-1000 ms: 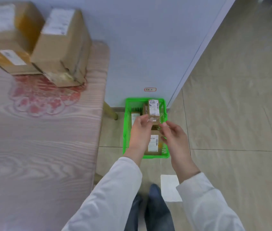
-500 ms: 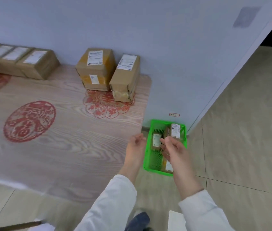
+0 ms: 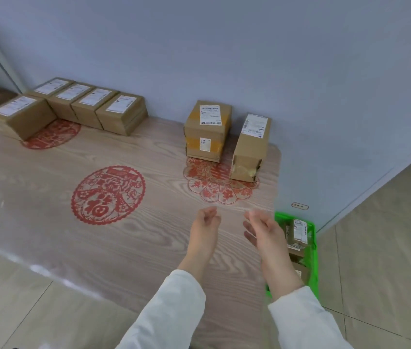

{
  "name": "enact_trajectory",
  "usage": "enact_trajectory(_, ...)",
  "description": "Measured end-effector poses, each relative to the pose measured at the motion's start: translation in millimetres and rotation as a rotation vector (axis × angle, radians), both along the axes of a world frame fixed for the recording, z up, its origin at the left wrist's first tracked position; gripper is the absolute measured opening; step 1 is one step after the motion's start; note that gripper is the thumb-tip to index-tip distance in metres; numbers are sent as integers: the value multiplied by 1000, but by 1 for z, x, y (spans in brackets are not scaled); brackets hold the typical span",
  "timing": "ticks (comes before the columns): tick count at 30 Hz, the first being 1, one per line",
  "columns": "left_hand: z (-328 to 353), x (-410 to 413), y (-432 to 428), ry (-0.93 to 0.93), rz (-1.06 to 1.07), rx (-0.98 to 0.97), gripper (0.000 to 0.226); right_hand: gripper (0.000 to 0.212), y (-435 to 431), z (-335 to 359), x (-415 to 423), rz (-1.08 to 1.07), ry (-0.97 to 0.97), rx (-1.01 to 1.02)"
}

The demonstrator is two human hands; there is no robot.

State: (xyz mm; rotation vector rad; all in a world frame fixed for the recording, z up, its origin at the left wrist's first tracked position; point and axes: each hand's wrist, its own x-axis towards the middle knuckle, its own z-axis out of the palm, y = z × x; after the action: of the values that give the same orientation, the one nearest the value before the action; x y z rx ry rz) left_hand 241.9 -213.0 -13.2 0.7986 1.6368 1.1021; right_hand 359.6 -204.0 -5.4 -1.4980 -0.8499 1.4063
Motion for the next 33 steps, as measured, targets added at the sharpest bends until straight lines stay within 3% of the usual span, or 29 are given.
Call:
enact_trajectory(3,2,-60,11,39,-15,-12,27,32,16,-2,-56,-5,13,7)
enact_trajectory(9,-6,-134,29,36,-41,-74,29,30,32,-10,-114,-29,-36,-62)
enact_trajectory(12,-13,-141,43,17,-69,-88,31,58,49,-18,-116,-42,-72,-49)
enact_trajectory(20,-30,-128,91,-36,-168,-177,35,84,99,-37,-90,-163,-161,-71)
enact_trajectory(27,-35,-89,170,-30,-332,-193,47,84,172,-52,-37,-361,-160,-126)
enact_trajectory(33,-38,-40,241,-88,-443,-161,64,83,227,-60,-14,-308,-121,-70)
